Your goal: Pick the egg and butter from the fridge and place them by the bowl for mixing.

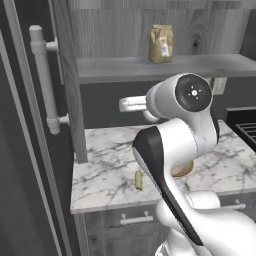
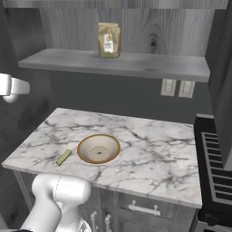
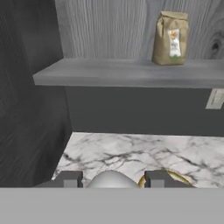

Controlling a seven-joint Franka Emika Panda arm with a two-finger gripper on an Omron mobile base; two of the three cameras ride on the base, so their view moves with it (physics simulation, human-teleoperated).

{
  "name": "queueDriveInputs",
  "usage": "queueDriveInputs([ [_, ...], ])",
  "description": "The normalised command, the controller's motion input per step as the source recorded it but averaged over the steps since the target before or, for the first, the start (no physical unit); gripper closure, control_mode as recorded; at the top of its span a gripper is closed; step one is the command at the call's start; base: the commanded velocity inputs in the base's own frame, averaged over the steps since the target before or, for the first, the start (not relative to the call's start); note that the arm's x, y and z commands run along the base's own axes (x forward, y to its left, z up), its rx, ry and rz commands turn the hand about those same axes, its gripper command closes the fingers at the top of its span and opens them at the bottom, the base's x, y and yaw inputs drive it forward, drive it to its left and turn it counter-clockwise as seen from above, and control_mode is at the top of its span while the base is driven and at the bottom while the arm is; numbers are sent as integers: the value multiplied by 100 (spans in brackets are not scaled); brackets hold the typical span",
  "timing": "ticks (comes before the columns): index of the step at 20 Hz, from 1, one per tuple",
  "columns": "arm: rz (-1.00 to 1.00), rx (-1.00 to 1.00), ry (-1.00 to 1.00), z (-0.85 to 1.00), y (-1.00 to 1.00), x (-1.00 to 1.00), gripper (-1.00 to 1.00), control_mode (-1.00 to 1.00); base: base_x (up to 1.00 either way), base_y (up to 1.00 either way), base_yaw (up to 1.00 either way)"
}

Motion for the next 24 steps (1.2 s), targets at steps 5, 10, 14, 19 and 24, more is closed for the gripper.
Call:
queueDriveInputs([
  [5, 0, 11, 21, -12, -3, 11, 100, -100, 0, 0, 0],
  [10, 0, 12, 24, -30, -6, 19, 100, -100, 0, 0, 0],
  [14, 2, 2, 20, -52, -5, 22, 100, -100, 0, 0, 0],
  [19, 5, 0, 14, -68, -10, 20, 100, -100, 0, 0, 0],
  [24, 4, 0, 10, -67, -1, 30, 100, -100, 0, 0, 0],
])
